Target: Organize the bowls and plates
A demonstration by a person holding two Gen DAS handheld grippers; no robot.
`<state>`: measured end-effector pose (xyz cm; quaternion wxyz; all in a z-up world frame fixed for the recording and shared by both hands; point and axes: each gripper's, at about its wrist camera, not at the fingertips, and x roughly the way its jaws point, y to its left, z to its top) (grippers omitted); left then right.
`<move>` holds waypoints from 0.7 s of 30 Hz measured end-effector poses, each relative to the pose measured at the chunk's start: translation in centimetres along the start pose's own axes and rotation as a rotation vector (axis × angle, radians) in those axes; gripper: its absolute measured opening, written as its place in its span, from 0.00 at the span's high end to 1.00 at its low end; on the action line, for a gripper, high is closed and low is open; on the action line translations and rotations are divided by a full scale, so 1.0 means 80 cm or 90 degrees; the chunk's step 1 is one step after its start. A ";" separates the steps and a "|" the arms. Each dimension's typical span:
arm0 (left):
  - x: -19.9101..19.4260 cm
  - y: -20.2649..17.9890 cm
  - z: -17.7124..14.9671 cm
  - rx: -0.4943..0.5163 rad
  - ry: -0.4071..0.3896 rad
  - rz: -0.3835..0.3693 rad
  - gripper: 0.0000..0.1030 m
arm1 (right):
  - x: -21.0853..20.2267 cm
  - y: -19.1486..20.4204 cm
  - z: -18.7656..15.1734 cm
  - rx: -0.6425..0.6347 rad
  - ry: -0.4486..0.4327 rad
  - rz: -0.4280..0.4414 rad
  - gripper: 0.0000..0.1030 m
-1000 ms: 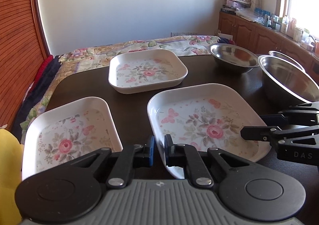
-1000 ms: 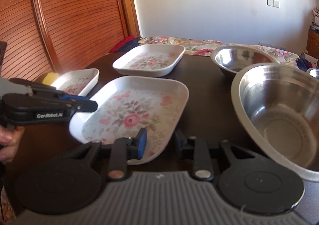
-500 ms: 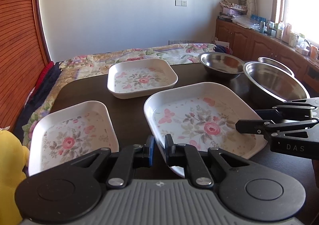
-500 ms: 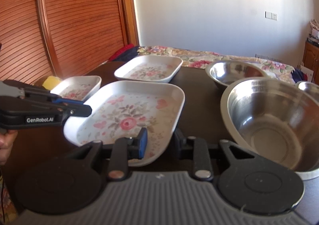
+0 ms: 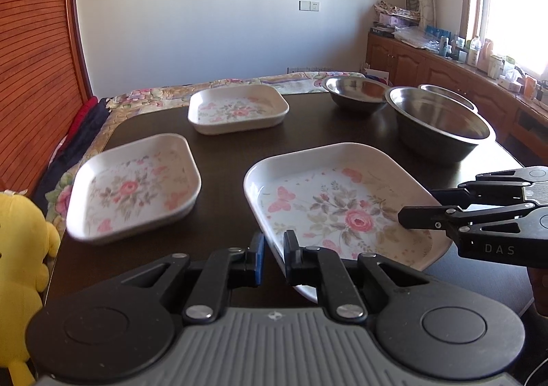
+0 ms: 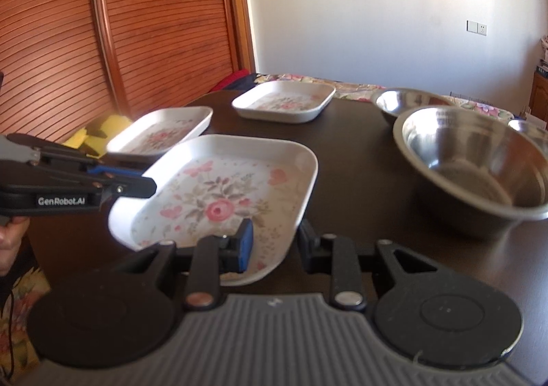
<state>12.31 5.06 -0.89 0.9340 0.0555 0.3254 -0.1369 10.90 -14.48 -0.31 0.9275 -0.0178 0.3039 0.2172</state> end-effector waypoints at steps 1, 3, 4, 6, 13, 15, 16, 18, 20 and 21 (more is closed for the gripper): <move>-0.004 0.000 -0.003 0.000 0.000 0.000 0.88 | -0.002 0.002 -0.003 0.000 0.001 0.002 0.71; -0.011 -0.001 -0.009 -0.001 0.000 0.001 0.88 | -0.006 0.006 -0.007 -0.001 0.002 0.007 0.71; -0.013 -0.001 -0.012 -0.001 0.001 0.001 0.88 | -0.009 0.008 -0.008 -0.003 0.001 0.008 0.71; -0.017 0.001 -0.018 -0.004 0.003 0.003 0.88 | -0.013 0.013 -0.011 -0.009 0.000 0.011 0.71; -0.023 0.005 -0.029 -0.010 0.006 0.015 0.88 | -0.023 0.028 -0.020 -0.029 0.002 0.021 0.71; -0.025 0.005 -0.031 -0.009 0.006 0.018 0.88 | -0.024 0.030 -0.022 -0.033 0.002 0.021 0.71; -0.025 0.005 -0.032 -0.008 0.006 0.019 0.88 | -0.023 0.030 -0.022 -0.033 0.002 0.021 0.71; -0.025 0.005 -0.034 -0.007 0.007 0.022 0.88 | -0.023 0.030 -0.023 -0.029 0.004 0.023 0.71; -0.025 0.005 -0.035 -0.009 0.008 0.023 0.88 | -0.022 0.030 -0.024 -0.028 0.004 0.024 0.71; -0.025 0.005 -0.035 -0.009 0.008 0.025 0.88 | -0.022 0.030 -0.024 -0.028 0.005 0.024 0.71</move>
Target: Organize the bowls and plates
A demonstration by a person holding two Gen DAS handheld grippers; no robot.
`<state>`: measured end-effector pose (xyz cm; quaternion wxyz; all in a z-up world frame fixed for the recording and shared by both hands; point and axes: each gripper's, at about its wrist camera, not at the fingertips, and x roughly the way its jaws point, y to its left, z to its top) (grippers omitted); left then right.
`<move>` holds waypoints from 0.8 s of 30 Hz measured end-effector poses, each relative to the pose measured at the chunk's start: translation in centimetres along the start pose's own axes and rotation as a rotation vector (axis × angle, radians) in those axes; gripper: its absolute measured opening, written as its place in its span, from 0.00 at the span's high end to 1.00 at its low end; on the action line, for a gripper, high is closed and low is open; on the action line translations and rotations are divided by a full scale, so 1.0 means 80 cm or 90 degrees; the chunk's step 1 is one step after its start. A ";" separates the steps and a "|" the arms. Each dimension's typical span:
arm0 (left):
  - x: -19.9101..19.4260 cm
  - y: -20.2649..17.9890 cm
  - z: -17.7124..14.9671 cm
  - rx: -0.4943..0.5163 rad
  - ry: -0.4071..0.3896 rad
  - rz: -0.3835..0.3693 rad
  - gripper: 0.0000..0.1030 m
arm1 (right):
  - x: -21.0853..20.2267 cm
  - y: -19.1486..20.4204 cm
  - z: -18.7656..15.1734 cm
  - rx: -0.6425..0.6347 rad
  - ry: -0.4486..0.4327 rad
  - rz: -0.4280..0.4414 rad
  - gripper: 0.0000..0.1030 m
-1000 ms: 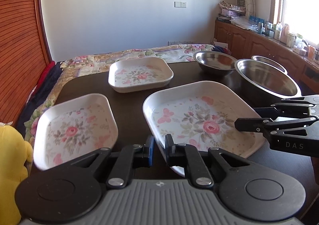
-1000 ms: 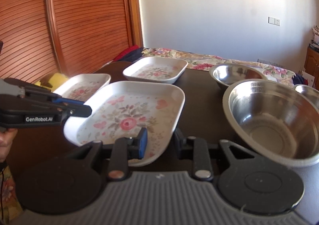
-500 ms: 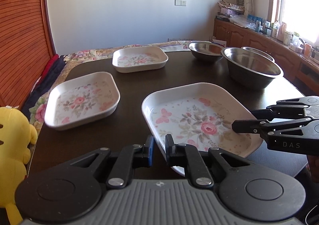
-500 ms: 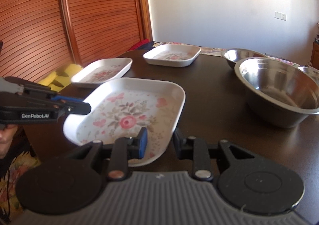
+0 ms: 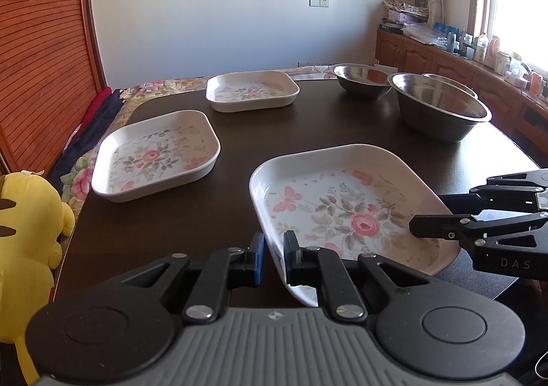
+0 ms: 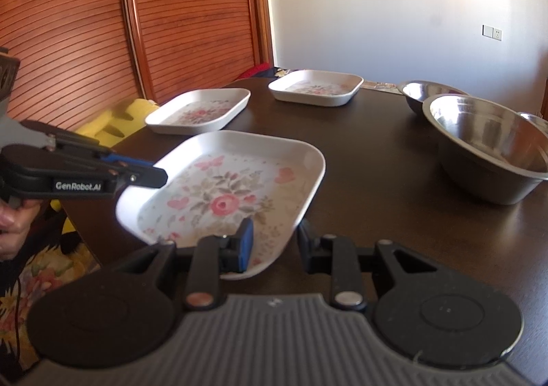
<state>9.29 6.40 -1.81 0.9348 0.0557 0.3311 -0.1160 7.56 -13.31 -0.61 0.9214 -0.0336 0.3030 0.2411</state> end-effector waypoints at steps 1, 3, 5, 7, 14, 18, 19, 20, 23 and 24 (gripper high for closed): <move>0.000 0.000 -0.001 -0.001 0.000 0.001 0.88 | 0.000 0.001 -0.001 -0.001 0.001 0.001 0.71; 0.001 0.000 0.000 -0.003 0.001 0.002 0.88 | 0.001 0.001 -0.002 -0.001 0.005 0.002 0.71; 0.002 0.000 -0.002 -0.003 0.002 0.004 0.88 | 0.003 0.001 -0.001 -0.001 0.009 0.003 0.71; 0.003 0.000 -0.004 -0.004 0.003 0.005 0.88 | 0.004 0.001 -0.001 -0.002 0.010 0.004 0.71; 0.007 0.002 -0.007 -0.010 0.008 0.003 0.89 | 0.006 0.000 0.002 -0.006 0.010 0.004 0.71; 0.007 0.005 -0.009 -0.019 0.005 -0.001 0.89 | 0.006 0.000 0.002 -0.011 0.008 0.008 0.70; 0.007 0.006 -0.009 -0.020 0.003 0.001 0.89 | 0.006 -0.001 0.002 -0.009 0.008 0.010 0.66; 0.006 0.007 -0.009 -0.021 0.002 0.003 0.89 | 0.006 -0.002 0.002 -0.006 0.008 0.011 0.64; 0.004 0.010 -0.008 -0.024 -0.004 0.010 0.92 | 0.000 -0.008 0.002 -0.002 0.002 0.005 0.57; 0.002 0.011 -0.008 -0.027 -0.005 0.011 0.92 | -0.003 -0.011 0.003 0.002 -0.002 0.004 0.55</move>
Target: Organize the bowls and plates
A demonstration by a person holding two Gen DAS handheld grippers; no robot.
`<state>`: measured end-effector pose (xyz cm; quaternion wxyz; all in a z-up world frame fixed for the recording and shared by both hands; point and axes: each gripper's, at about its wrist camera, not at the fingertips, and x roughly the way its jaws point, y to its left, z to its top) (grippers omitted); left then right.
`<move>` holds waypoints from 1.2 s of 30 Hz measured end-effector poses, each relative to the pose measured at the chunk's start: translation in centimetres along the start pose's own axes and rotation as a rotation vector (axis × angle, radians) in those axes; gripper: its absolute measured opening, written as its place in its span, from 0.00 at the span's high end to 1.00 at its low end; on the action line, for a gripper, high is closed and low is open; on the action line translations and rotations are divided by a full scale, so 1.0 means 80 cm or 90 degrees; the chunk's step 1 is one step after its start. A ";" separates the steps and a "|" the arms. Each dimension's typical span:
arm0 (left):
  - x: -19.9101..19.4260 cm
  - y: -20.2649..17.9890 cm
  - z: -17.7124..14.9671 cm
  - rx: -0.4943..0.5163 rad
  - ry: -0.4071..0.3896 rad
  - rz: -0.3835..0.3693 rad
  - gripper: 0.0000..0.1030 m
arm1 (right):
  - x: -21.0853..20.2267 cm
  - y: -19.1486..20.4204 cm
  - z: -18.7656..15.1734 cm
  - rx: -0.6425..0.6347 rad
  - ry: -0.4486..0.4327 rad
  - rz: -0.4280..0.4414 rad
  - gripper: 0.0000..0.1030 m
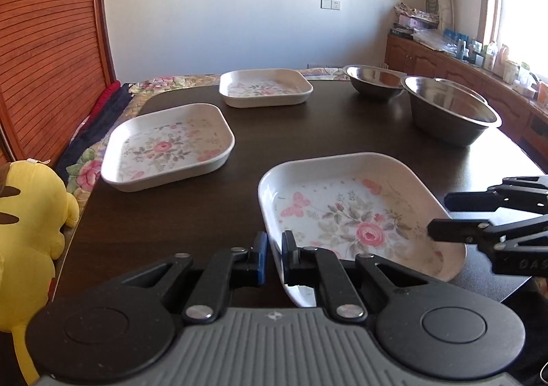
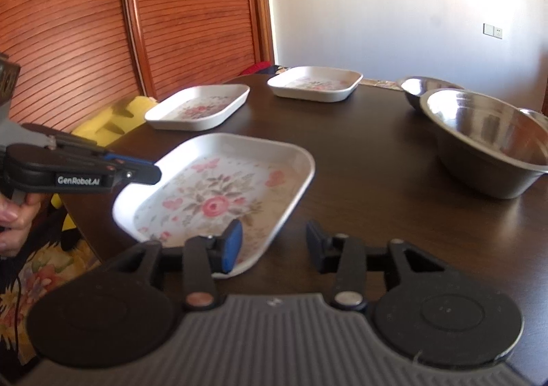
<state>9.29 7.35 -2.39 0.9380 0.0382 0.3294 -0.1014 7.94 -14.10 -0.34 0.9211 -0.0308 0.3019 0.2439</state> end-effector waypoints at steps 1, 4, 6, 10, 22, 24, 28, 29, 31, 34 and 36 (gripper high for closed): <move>-0.001 0.002 0.000 -0.002 -0.002 0.002 0.93 | -0.003 -0.003 0.002 0.004 -0.005 -0.001 0.55; -0.005 0.007 0.000 -0.009 -0.007 0.001 0.94 | -0.010 -0.009 0.007 0.008 -0.021 -0.006 0.55; -0.006 0.009 0.000 -0.016 -0.008 0.002 0.95 | -0.014 -0.009 0.012 0.005 -0.031 -0.008 0.55; -0.006 0.011 0.001 -0.027 -0.007 -0.001 0.95 | -0.014 -0.007 0.020 -0.008 -0.041 -0.010 0.55; -0.012 0.017 0.006 -0.044 -0.018 -0.004 0.49 | -0.004 0.004 0.019 -0.021 -0.029 -0.004 0.55; -0.015 0.020 0.009 -0.045 -0.026 0.000 0.49 | -0.004 0.006 0.023 -0.023 -0.032 -0.002 0.55; -0.018 0.031 0.022 -0.047 -0.038 0.016 0.49 | -0.001 0.013 0.038 -0.036 -0.040 0.006 0.55; -0.019 0.034 0.026 -0.047 -0.043 0.021 0.50 | 0.001 0.015 0.043 -0.040 -0.043 0.009 0.55; -0.019 0.041 0.033 -0.046 -0.050 0.028 0.52 | 0.005 0.020 0.053 -0.048 -0.050 0.014 0.55; -0.015 0.050 0.044 -0.044 -0.051 0.040 0.76 | 0.016 0.024 0.067 -0.055 -0.054 0.020 0.55; -0.010 0.055 0.050 -0.042 -0.050 0.039 0.90 | 0.024 0.025 0.077 -0.052 -0.054 0.025 0.55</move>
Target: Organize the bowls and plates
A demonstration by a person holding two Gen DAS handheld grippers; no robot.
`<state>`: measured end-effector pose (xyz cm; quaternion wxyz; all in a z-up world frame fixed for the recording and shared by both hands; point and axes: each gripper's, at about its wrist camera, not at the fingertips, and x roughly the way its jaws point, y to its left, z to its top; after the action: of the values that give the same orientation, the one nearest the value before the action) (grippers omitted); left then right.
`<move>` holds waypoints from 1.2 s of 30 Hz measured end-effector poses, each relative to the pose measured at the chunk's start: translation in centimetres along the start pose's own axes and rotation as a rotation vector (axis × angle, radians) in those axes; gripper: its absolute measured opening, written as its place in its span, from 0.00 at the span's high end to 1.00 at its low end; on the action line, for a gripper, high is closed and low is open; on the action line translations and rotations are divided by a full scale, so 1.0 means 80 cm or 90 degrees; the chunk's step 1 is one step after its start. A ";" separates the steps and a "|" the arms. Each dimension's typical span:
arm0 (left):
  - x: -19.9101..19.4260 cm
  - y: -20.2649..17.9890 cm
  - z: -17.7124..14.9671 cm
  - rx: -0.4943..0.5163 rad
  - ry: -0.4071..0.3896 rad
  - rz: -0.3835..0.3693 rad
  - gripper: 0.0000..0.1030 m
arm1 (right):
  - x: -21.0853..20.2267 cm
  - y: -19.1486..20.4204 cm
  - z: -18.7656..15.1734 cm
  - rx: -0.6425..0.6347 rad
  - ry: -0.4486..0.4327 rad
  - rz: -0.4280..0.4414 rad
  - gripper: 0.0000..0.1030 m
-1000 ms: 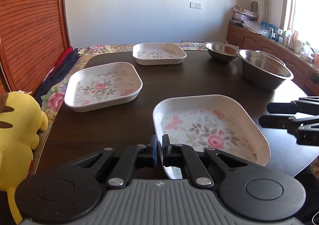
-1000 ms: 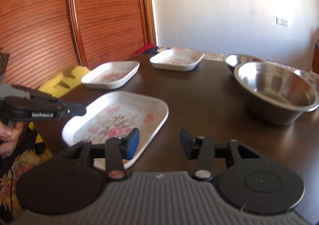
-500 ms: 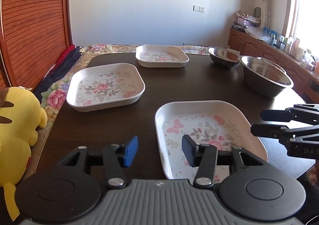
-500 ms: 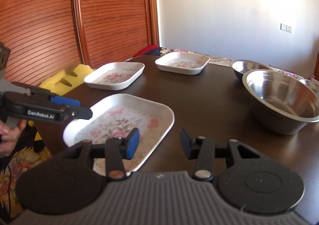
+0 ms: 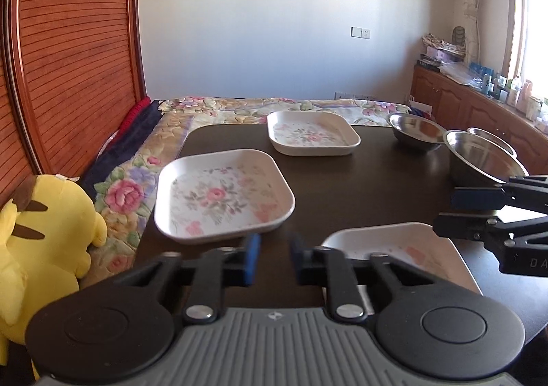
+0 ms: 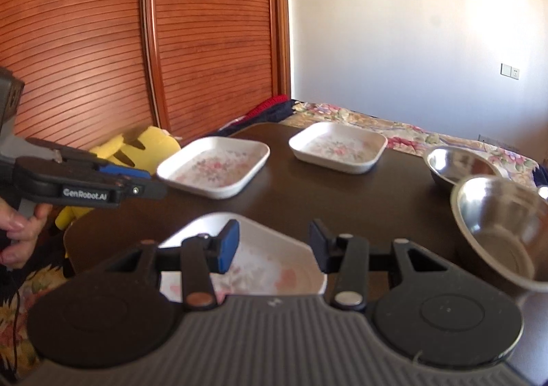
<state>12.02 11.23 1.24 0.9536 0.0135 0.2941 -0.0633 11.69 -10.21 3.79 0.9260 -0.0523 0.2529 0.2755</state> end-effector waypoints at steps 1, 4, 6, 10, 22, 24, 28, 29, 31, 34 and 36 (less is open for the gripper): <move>0.003 0.003 0.003 0.000 0.000 -0.003 0.95 | 0.005 0.000 0.005 0.001 0.001 0.003 0.55; 0.013 0.008 0.008 0.004 0.000 -0.001 1.00 | 0.017 0.001 0.017 0.001 0.000 0.009 0.55; 0.021 0.013 0.010 0.003 0.001 0.005 1.00 | 0.025 0.002 0.024 0.000 0.001 0.012 0.55; 0.034 0.025 0.014 -0.001 0.007 0.011 1.00 | 0.043 0.006 0.037 -0.007 0.008 0.017 0.55; 0.064 0.079 0.038 -0.038 0.011 0.043 0.68 | 0.110 0.010 0.073 0.018 0.048 0.053 0.55; 0.066 0.088 0.041 -0.040 0.001 0.045 0.40 | 0.121 0.011 0.077 0.024 0.055 0.058 0.52; 0.077 0.101 0.046 -0.037 0.003 0.050 0.35 | 0.141 0.013 0.081 0.029 0.073 0.065 0.46; 0.081 0.104 0.046 -0.037 0.005 0.052 0.35 | 0.146 0.013 0.082 0.029 0.079 0.067 0.46; 0.088 0.108 0.047 -0.037 0.012 0.055 0.34 | 0.156 0.012 0.083 0.033 0.090 0.071 0.45; 0.100 0.117 0.046 -0.042 0.023 0.058 0.34 | 0.174 0.010 0.083 0.047 0.112 0.076 0.43; 0.106 0.121 0.045 -0.044 0.030 0.062 0.34 | 0.183 0.009 0.083 0.054 0.125 0.080 0.43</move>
<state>22.21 19.62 -0.64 0.9484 -0.0035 0.3171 -0.0067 24.78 -0.95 2.32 0.8791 -0.0238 0.3564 0.3155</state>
